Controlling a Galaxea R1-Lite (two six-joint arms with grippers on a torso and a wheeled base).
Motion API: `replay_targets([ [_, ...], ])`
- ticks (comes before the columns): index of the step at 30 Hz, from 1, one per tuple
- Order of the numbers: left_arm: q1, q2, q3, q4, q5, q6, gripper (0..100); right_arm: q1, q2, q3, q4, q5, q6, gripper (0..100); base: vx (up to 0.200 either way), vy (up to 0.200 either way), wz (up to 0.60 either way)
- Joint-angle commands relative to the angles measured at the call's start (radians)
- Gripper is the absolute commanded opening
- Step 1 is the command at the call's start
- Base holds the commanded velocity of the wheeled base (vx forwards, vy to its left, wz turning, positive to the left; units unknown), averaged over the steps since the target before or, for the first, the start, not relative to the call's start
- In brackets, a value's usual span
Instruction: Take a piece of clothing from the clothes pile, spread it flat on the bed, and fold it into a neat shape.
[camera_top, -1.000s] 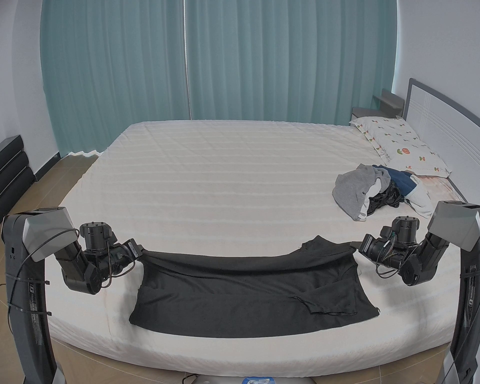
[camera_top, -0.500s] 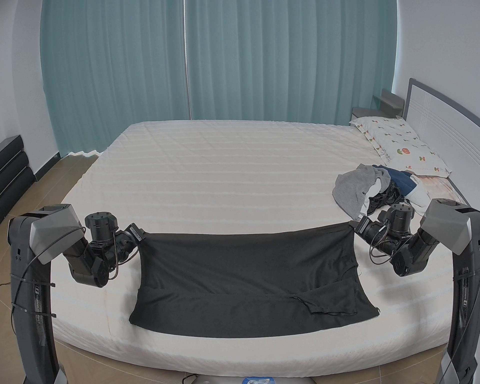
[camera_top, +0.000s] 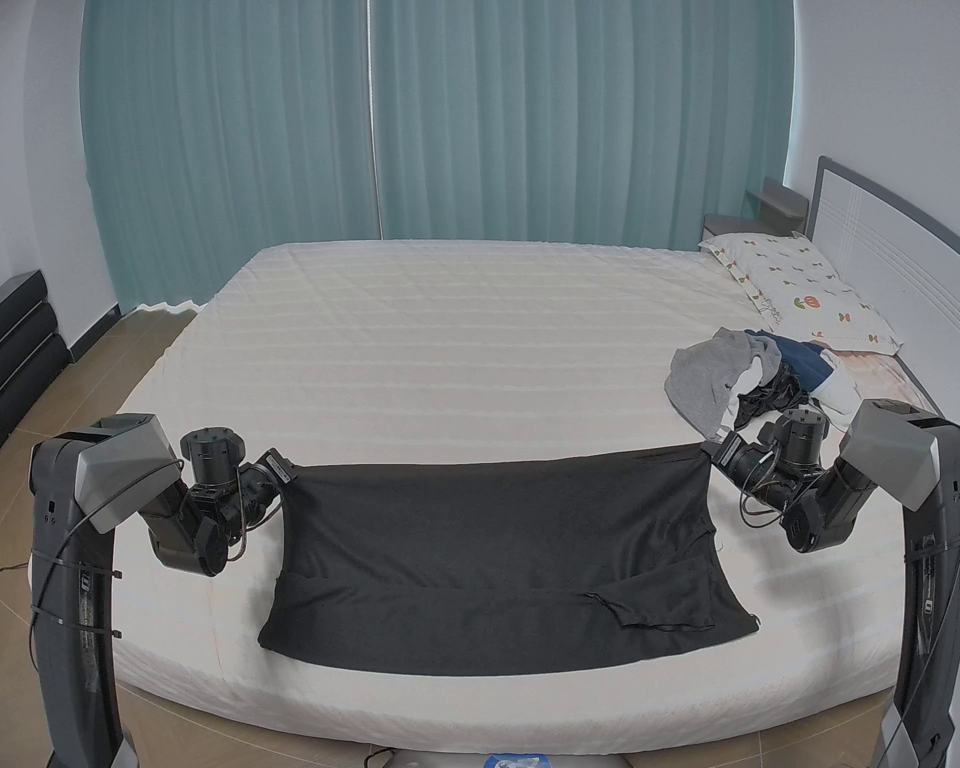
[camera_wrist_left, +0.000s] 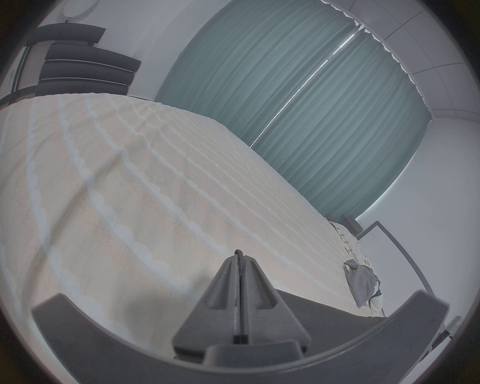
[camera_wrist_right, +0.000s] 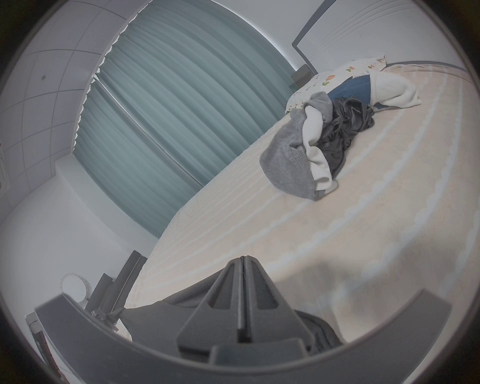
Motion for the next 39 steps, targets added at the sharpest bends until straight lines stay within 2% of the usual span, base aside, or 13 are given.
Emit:
replay_targets([
  [1,0.008,0.005,0.027,-0.002,-0.012,0.008,0,-0.009,-0.017,0.053,0.001,0.024,-0.005,0,0.0,0.0,0.0],
  [5,0.014,-0.012,0.065,-0.003,-0.041,0.026,0,-0.018,-0.028,0.084,0.0,0.048,-0.006,0,0.0,0.0,0.0],
  [8,0.028,-0.047,0.141,-0.006,-0.118,0.091,0,-0.028,-0.046,0.126,-0.003,0.083,-0.008,0,0.0,0.0,0.0],
  [12,0.037,-0.052,0.19,-0.048,-0.141,0.164,0,-0.04,-0.068,0.175,-0.005,0.116,-0.018,0,0.0,0.0,0.0],
  [17,0.039,-0.055,0.239,-0.079,-0.17,0.221,0,-0.054,-0.089,0.25,0.0,0.191,-0.028,0,0.0,0.0,0.0],
  [19,0.056,-0.058,0.289,-0.091,-0.213,0.31,0,-0.063,-0.086,0.279,0.0,0.199,-0.064,0,0.0,0.0,0.0],
  [21,0.063,-0.058,0.312,-0.095,-0.239,0.359,0,-0.066,-0.083,0.304,0.0,0.205,-0.104,0,0.0,0.0,0.0],
  [30,0.071,-0.056,0.381,-0.086,-0.266,0.49,0,-0.077,-0.06,0.411,-0.014,0.205,-0.311,0,0.0,0.0,0.0],
  [39,0.071,-0.02,0.394,-0.085,-0.265,0.606,0,-0.08,-0.031,0.449,-0.045,0.205,-0.357,0,0.0,0.0,0.0],
])
